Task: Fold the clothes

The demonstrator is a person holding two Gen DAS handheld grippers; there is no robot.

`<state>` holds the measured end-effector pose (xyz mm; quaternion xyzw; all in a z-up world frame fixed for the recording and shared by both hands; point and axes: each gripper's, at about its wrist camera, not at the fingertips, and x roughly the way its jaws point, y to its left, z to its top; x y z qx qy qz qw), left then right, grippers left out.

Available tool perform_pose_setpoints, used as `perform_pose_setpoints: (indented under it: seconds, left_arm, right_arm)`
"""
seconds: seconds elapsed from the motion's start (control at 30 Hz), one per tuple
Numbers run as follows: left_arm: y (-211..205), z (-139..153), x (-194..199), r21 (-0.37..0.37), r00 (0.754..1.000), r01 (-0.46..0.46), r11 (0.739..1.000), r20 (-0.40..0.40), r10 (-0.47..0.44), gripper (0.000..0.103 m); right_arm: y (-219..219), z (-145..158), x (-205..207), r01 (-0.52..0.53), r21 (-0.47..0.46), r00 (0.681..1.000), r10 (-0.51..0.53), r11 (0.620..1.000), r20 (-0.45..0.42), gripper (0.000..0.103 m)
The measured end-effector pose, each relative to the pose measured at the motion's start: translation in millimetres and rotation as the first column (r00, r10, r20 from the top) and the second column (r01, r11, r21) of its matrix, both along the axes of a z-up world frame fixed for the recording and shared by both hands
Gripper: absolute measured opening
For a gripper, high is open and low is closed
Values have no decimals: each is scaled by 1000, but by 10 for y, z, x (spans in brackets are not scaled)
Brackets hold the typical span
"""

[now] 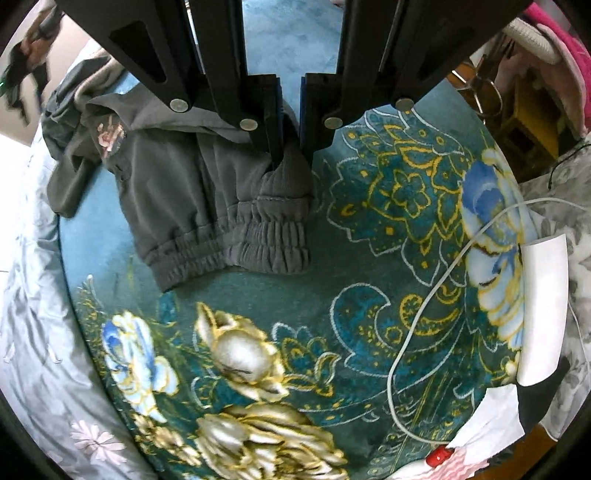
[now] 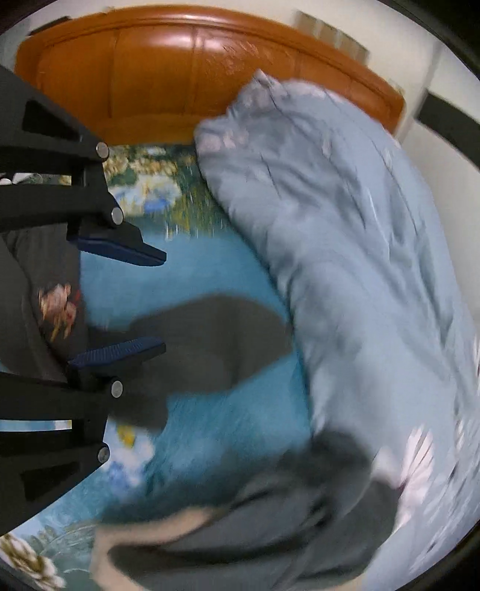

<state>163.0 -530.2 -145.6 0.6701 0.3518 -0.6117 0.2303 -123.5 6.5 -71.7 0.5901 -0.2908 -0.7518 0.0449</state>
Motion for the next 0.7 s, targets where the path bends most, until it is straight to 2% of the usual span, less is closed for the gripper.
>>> perform_pose_setpoints:
  seconds: [0.07, 0.13, 0.3, 0.37, 0.4, 0.43, 0.57, 0.7]
  left_arm:
    - [-2, -48, 1, -3, 1000, -1, 1000, 26, 1, 6]
    - [-2, -76, 2, -5, 999, -4, 1000, 48, 4, 7]
    - [34, -1, -50, -14, 998, 13, 1000, 58, -13, 7]
    - [63, 37, -89, -21, 998, 32, 999, 56, -31, 7]
    - [77, 55, -108, -24, 998, 41, 999, 56, -39, 7]
    - [89, 69, -120, -28, 997, 47, 999, 55, -45, 7]
    - [165, 130, -184, -28, 997, 64, 998, 41, -63, 7]
    - [363, 245, -285, -4, 993, 121, 993, -12, -121, 7]
  right_arm:
    - [217, -343, 97, 65, 25, 991, -68, 998, 116, 44]
    - [338, -746, 205, 113, 16, 965, -113, 993, 238, 44]
    - [276, -1306, 279, 140, 9, 925, -134, 990, 356, 43]
    - [235, -1393, 282, 164, -9, 917, -150, 986, 369, 28]
    - [218, -1393, 292, 181, -18, 913, -161, 983, 376, 9]
    - [203, -1371, 309, 194, -19, 908, -172, 981, 383, 6]
    - [287, -1129, 504, 241, -82, 917, -199, 967, 345, 5]
    - [594, -679, 955, 308, -139, 928, -265, 941, 262, 5]
